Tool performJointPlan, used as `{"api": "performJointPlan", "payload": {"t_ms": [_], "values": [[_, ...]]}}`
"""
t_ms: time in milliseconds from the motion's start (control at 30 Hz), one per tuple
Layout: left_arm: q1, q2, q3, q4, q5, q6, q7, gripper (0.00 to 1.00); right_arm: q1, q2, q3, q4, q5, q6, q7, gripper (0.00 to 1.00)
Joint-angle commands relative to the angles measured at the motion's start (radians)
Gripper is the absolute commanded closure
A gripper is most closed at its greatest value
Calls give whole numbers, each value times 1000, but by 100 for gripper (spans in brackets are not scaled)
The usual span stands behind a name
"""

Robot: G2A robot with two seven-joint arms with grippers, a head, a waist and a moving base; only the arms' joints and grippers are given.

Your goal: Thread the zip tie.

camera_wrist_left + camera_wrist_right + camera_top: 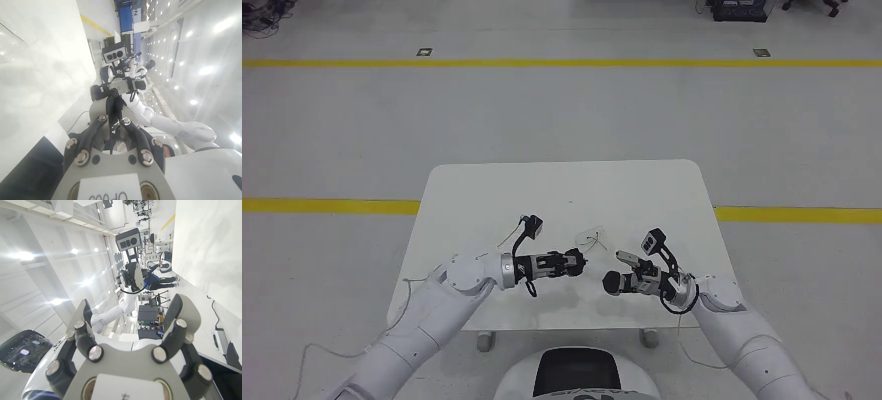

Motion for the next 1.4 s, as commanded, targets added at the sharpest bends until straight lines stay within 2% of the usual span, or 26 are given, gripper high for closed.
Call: {"api": "performJointPlan", "payload": {"t_ms": [0,67,300,367,400,500,700,800,1000,1100,1233,1333,1367], "values": [[21,-5,-28,-23,29,0,2,100,0,0,0,0,0,0,0,0],[41,-13,-58,-42,35,0,-20,100,0,0,0,0,0,0,0,0],[41,-13,-58,-42,35,0,-20,100,0,0,0,0,0,0,0,0],[35,-12,-57,-30,93,0,25,100,0,0,0,0,0,0,0,0],[36,-12,-58,-25,88,0,35,100,0,0,0,0,0,0,0,0],[28,-13,-69,-8,78,0,14,100,0,0,0,0,0,0,0,0],[36,-15,-112,-24,89,0,-15,100,0,0,0,0,0,0,0,0],[40,-18,-150,-24,68,0,-41,100,0,0,0,0,0,0,0,0],[40,-18,-150,-24,68,0,-41,100,0,0,0,0,0,0,0,0],[40,-18,-150,-24,68,0,-41,100,3,6,21,-17,-48,-1,-62,0],[40,-18,-150,-24,68,0,-41,100,-12,26,77,-93,-159,55,-155,0],[40,-18,-150,-24,68,0,-41,100,-18,42,106,-165,-287,160,-216,0],[40,-18,-150,-24,68,0,-41,100,-17,46,107,-196,-342,217,-237,0]]}}
